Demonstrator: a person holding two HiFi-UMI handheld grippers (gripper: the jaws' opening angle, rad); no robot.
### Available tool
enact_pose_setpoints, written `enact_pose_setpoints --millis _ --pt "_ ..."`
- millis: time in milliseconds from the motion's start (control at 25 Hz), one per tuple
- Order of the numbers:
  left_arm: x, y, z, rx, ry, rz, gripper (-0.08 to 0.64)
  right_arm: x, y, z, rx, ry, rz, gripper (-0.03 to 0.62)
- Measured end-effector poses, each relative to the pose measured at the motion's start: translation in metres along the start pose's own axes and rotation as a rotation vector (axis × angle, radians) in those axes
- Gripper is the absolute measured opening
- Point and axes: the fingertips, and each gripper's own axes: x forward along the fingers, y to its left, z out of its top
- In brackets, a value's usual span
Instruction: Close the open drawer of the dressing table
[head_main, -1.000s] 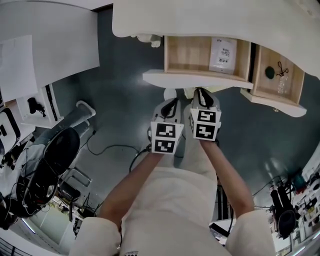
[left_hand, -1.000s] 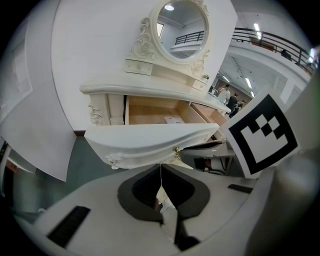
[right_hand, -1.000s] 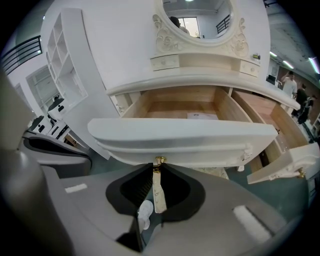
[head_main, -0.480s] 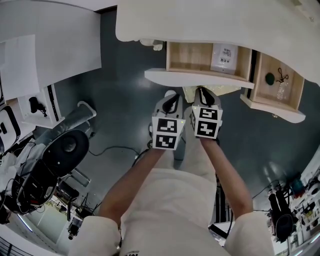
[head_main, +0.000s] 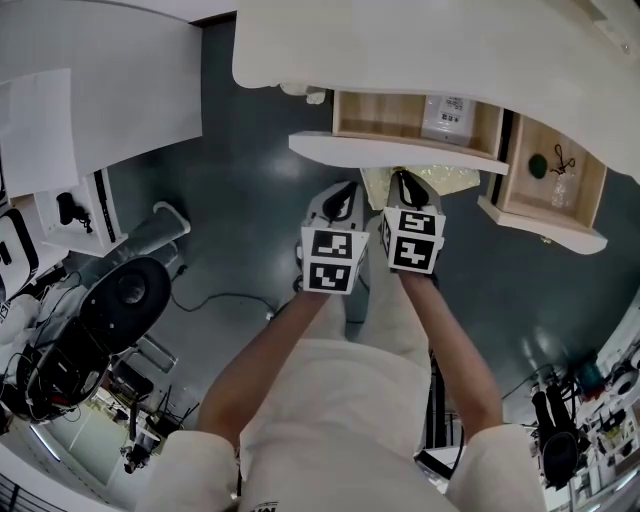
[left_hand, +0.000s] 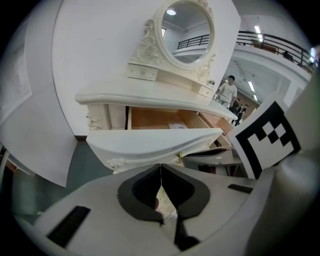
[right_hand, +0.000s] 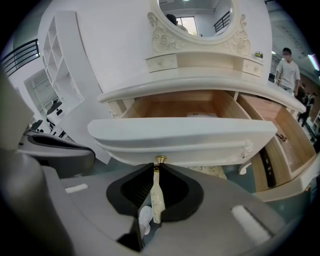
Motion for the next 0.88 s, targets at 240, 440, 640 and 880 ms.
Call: enact_pose_setpoints --millis 240,440,640,880 --pt "0.006 0.002 0.011 -0.006 -0.009 0.007 0.009 0.005 -0.002 0.010 0.017 -0.005 0.013 0.034" --pt "0.009 0.003 0.019 -0.014 -0.016 0.011 0.009 0.008 -0.004 0.018 0.011 -0.006 0.011 0.032" --pt "0.012 0.008 0.022 -0.022 -0.015 0.015 0.009 0.013 -0.005 0.026 0.012 -0.009 0.009 0.031" --pt "0.016 0.011 0.028 -0.031 -0.019 0.019 0.009 0.019 -0.008 0.036 0.005 -0.010 0.006 0.029"
